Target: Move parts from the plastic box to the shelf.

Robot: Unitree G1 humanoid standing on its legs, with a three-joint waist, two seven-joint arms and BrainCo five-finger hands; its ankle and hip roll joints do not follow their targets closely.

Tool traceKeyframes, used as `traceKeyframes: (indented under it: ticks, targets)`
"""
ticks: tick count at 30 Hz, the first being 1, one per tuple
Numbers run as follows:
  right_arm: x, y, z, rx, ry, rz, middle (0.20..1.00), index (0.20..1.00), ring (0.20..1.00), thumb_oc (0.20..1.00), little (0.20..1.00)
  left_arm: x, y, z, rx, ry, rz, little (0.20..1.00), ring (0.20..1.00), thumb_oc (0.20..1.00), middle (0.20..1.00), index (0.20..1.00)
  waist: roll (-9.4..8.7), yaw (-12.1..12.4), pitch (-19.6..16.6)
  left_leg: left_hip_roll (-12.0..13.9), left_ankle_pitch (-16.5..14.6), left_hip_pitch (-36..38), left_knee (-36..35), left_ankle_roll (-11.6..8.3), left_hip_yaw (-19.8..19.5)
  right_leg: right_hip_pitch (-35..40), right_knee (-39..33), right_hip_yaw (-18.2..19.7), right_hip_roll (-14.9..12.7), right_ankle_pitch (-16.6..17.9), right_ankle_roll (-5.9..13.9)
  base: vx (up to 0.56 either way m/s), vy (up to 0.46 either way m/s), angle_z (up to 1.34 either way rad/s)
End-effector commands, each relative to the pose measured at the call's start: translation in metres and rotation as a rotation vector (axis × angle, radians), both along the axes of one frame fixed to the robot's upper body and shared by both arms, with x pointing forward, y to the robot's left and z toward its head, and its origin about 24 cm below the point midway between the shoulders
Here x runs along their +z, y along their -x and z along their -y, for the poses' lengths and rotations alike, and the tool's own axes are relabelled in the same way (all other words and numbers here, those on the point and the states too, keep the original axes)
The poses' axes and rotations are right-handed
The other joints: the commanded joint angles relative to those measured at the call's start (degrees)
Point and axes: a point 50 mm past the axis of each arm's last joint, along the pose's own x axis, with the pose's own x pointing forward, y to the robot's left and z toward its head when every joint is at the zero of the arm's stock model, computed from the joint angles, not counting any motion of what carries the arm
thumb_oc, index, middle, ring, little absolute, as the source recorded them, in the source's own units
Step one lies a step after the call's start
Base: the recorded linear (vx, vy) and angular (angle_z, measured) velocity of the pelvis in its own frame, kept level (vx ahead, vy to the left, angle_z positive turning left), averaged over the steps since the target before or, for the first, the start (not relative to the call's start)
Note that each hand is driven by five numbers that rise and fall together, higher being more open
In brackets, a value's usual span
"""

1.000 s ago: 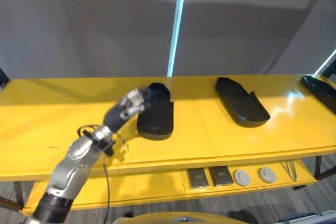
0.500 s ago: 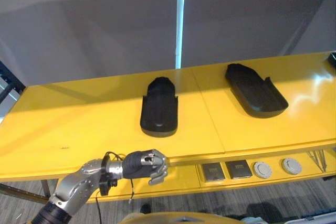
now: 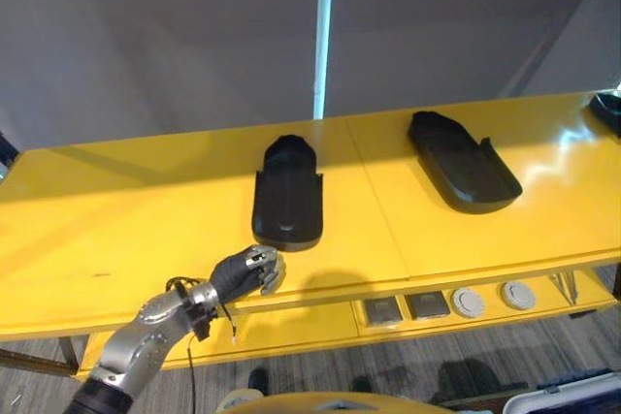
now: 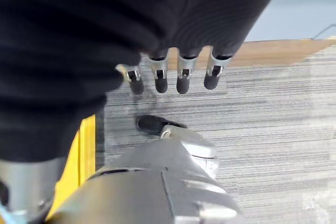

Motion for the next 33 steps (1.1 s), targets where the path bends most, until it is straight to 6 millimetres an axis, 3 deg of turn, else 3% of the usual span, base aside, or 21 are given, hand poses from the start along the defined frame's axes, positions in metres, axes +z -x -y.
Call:
traceKeyframes:
  ticks: [1,2,8,12,22,29,32,33]
  targets:
    - [0.002,0.01,0.014,0.03,0.065,-0.083,1.0,1.0,1.0,1.0,1.0,0.03,-0.024,0.014,-0.004,0.091,0.153,0.2,0.2,0.2,0.2,0.2,1.4,-1.49,3.19,0.56,-1.39,0.73,0.1,1.34,1.24,0.4,0.23,-1.95,-1.81,1.37,1.48,0.01,-0.001,-0.05]
    - [0.002,0.009,0.013,0.04,0.065,-0.077,1.0,1.0,1.0,1.0,1.0,0.032,-0.03,0.027,-0.009,0.137,0.15,0.2,0.2,0.2,0.2,0.2,1.49,-2.41,3.7,0.55,-1.4,0.57,0.1,1.36,1.62,0.02,0.23,-1.48,-1.87,1.54,1.5,0.0,0.0,0.0]
    - [0.002,0.0,0.008,0.059,0.052,-0.046,1.0,1.0,1.0,1.0,1.0,0.038,-0.047,0.047,0.054,0.124,0.192,0.2,0.2,0.2,0.2,0.2,1.63,-4.45,4.47,0.52,-1.35,0.22,0.1,1.31,2.26,-1.02,0.23,-0.09,-1.95,2.04,1.5,0.04,0.005,-0.07]
    - [0.002,-0.004,0.006,0.047,0.041,-0.024,1.0,1.0,1.0,1.0,1.0,0.04,-0.065,0.038,0.248,0.058,0.247,0.2,0.2,0.2,0.2,0.2,1.59,-5.25,4.87,0.14,-1.46,0.02,0.1,1.29,2.19,-1.52,0.23,0.98,-1.85,2.02,1.41,0.06,0.008,-0.15]
    - [0.004,-0.004,0.012,0.06,0.06,-0.023,1.0,1.0,1.0,1.0,1.0,0.048,-0.079,0.023,0.357,-0.001,0.311,0.2,0.2,0.2,0.2,0.2,1.75,-5.86,5.93,0.0,-1.36,-0.38,0.1,1.23,2.16,-2.17,0.23,1.65,-1.84,2.11,1.23,0.01,0.001,-0.04]
    - [0.003,-0.002,0.011,0.048,0.049,-0.02,1.0,1.0,1.0,1.0,1.0,0.07,-0.077,0.031,0.233,0.106,0.391,0.2,0.2,0.2,0.2,0.2,1.52,-5.79,5.43,0.07,-1.71,0.44,0.1,1.11,2.0,-1.34,0.23,1.6,-1.81,1.8,1.36,0.0,0.0,0.0]
    - [0.001,-0.001,0.006,0.034,0.034,-0.012,1.0,1.0,1.0,1.0,1.0,0.089,-0.057,0.045,0.009,0.227,0.457,0.2,0.2,0.2,0.2,0.2,1.41,-4.94,4.07,0.21,-2.12,1.43,0.1,1.04,1.98,0.03,0.23,1.0,-1.79,1.23,1.43,-0.02,-0.007,0.01]
    - [0.001,-0.004,0.004,0.029,0.029,-0.002,1.0,1.0,1.0,1.0,1.0,0.094,-0.049,0.05,-0.052,0.269,0.462,0.545,0.545,0.545,0.545,0.545,1.3,-4.55,3.45,0.31,-2.15,1.76,0.1,0.97,2.08,0.51,0.23,0.76,-1.82,1.14,1.52,-0.12,-0.005,0.04]
